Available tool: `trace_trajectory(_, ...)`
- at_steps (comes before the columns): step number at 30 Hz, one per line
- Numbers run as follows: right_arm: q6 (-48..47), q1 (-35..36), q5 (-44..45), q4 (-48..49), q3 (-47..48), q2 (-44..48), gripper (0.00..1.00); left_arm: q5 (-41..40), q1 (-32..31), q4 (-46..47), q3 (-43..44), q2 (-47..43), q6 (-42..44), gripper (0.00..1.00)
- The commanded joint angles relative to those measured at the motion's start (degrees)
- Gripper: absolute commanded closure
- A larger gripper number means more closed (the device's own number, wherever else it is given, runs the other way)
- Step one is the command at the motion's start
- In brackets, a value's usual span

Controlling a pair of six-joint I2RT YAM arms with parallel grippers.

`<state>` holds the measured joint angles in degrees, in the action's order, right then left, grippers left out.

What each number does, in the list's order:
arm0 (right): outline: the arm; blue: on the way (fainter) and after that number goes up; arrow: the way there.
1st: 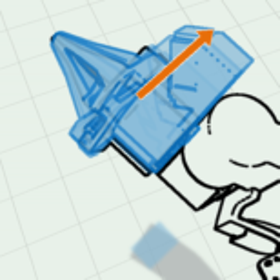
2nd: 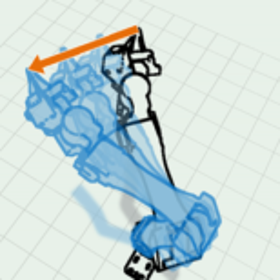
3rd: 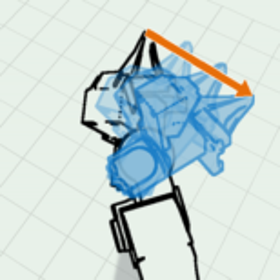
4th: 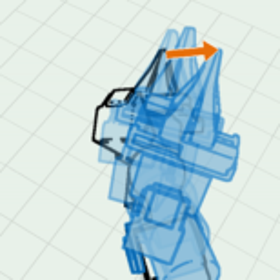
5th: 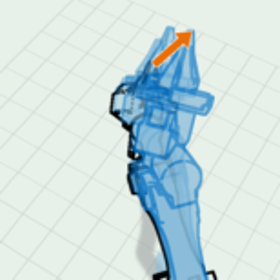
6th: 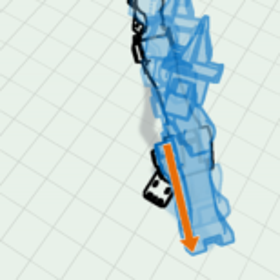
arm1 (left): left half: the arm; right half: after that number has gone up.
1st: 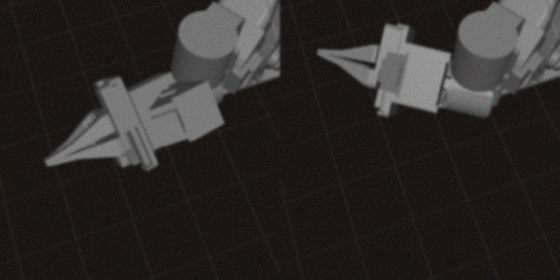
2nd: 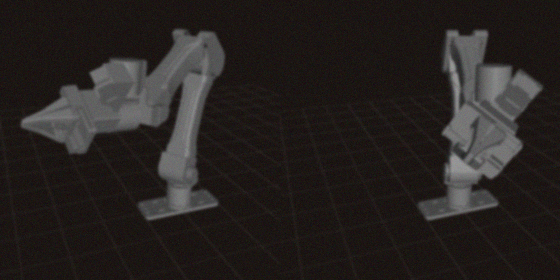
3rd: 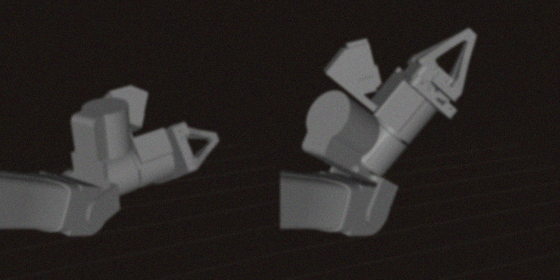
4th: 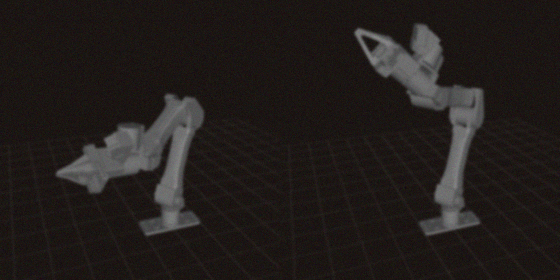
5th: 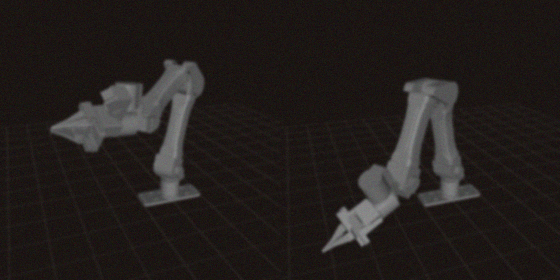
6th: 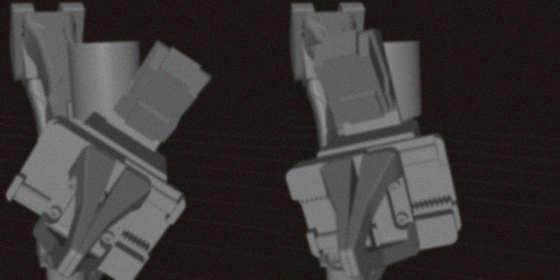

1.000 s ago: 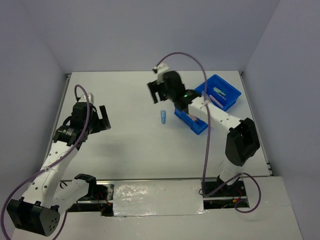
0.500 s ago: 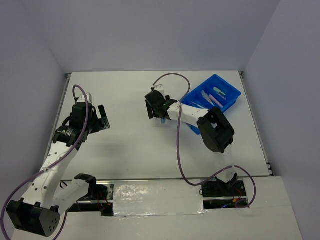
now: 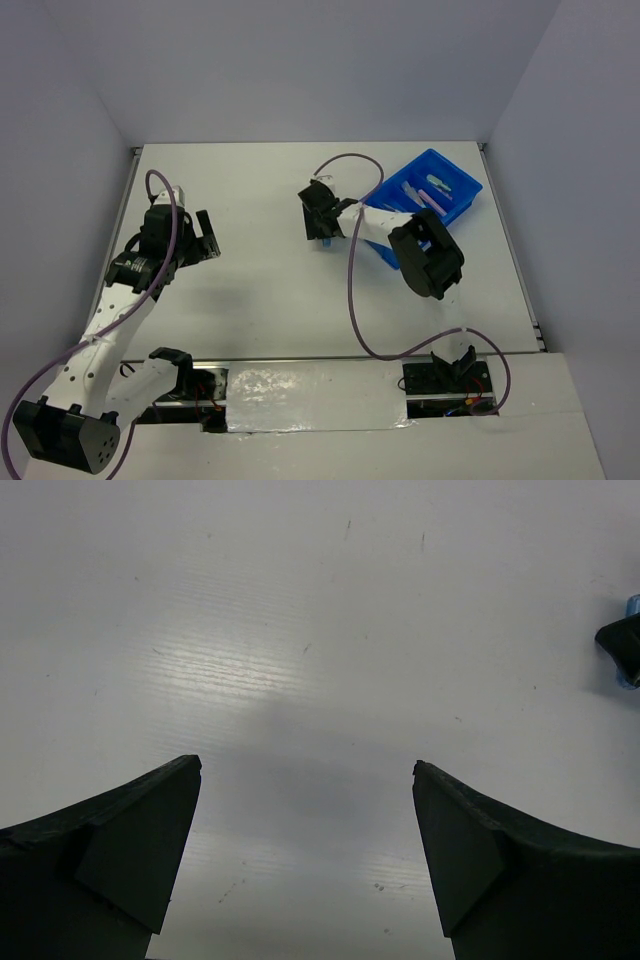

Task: Sort the stationery into containers
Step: Pick up the stationery from the center of the board, then place the stationery in the storage box.

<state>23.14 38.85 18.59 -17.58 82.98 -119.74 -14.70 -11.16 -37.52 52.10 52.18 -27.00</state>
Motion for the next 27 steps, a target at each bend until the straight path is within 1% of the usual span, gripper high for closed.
trace_trajectory(1,0.2,0.3,-4.8,-1.2,3.3,-3.5,0.43,0.8,0.3,0.9,-0.4,-0.6,0.5,0.01)
trace_trajectory(2,0.0,0.4,-4.8,-1.8,3.5,-3.7,0.49,0.9,0.3,0.9,-0.4,-0.6,0.5,0.01)
trace_trajectory(3,-0.3,0.4,-5.3,-1.3,3.4,-3.3,0.63,0.9,0.3,1.0,-0.3,-0.6,0.5,0.01)
trace_trajectory(4,-0.6,0.3,-6.7,-1.4,3.4,-3.1,0.71,1.0,0.3,0.9,-0.4,-0.6,0.5,0.01)
trace_trajectory(5,-1.2,0.5,-7.3,-1.2,3.5,-3.0,0.82,0.9,0.3,0.9,-0.4,-0.6,0.5,0.01)
trace_trajectory(6,-2.0,0.7,-8.3,-0.2,3.5,-2.2,1.0,0.9,0.3,0.9,-0.4,-0.6,0.5,0.01)
trace_trajectory(7,-3.3,1.0,-10.0,1.4,2.9,-1.6,1.0,0.8,0.3,1.0,-0.3,-0.7,0.5,0.01)
trace_trajectory(8,-6.8,1.1,-18.5,3.5,2.5,-0.9,1.0,0.7,0.3,0.9,-0.3,-0.7,0.5,0.01)
trace_trajectory(9,-8.9,1.1,-25.3,9.3,1.8,1.0,1.0,0.9,0.3,0.9,-0.3,-0.7,0.5,0.01)
trace_trajectory(11,-13.1,1.0,-38.0,15.0,-0.4,3.9,1.0,1.1,0.3,1.0,-0.4,-0.7,0.6,0.01)
trace_trajectory(12,-18.2,0.4,-48.0,17.4,-1.2,7.7,1.0,1.1,0.3,1.0,-0.4,-0.7,0.6,0.01)
trace_trajectory(13,-20.8,0.1,-50.9,17.3,-2.9,9.9,1.0,1.3,0.3,1.0,-0.4,-0.7,0.6,0.01)
trace_trajectory(14,-27.2,-0.9,-52.5,17.4,-3.6,12.1,1.0,1.7,0.3,1.0,-0.4,-0.7,0.8,0.01)
trace_trajectory(15,-30.5,-3.3,-54.7,17.1,-4.4,16.3,1.0,2.0,0.3,1.2,-0.4,-0.7,1.0,0.01)
trace_trajectory(16,-33.4,-5.2,-55.8,16.2,-5.5,18.2,1.0,2.7,0.3,1.5,-0.5,-0.9,1.1,0.01)
trace_trajectory(17,-38.2,-7.5,-56.5,14.9,-5.6,19.5,1.0,2.8,0.3,1.5,-0.5,-0.9,1.2,0.01)
trace_trajectory(18,-40.2,-9.8,-55.6,10.1,-4.9,21.2,1.0,2.7,0.3,1.4,-0.4,-0.9,1.1,0.01)
trace_trajectory(19,-42.0,-14.9,-54.7,7.1,-2.2,21.5,1.0,2.6,0.3,1.3,-0.4,-1.2,1.1,0.01)
trace_trajectory(20,-46.3,-17.3,-53.0,3.6,-0.7,21.6,0.99,2.7,0.3,1.5,-0.4,-1.5,1.1,0.01)
trace_trajectory(21,-48.7,-19.2,-49.6,-1.5,0.6,21.6,0.99,2.8,0.3,1.5,-0.4,-1.7,1.1,0.01)
trace_trajectory(22,-51.1,-22.2,-40.3,-3.0,1.8,21.6,0.99,2.8,0.3,1.5,-0.5,-2.3,1.0,0.01)
trace_trajectory(23,-55.4,-23.5,-34.9,-3.2,1.7,21.5,0.98,2.9,0.3,1.7,-0.5,-2.7,1.1,0.01)
trace_trajectory(24,-57.5,-24.9,-29.8,-2.1,1.1,20.7,0.99,2.7,0.3,1.6,-0.5,-3.0,1.0,0.01)
trace_trajectory(25,-58.8,-27.3,-20.3,-1.2,0.6,19.9,0.98,2.4,0.3,1.4,-0.4,-3.5,0.9,0.01)
trace_trajectory(27,-60.4,-29.8,-11.9,3.1,0.3,17.3,0.98,2.3,0.3,1.6,-0.5,-4.4,0.9,0.01)
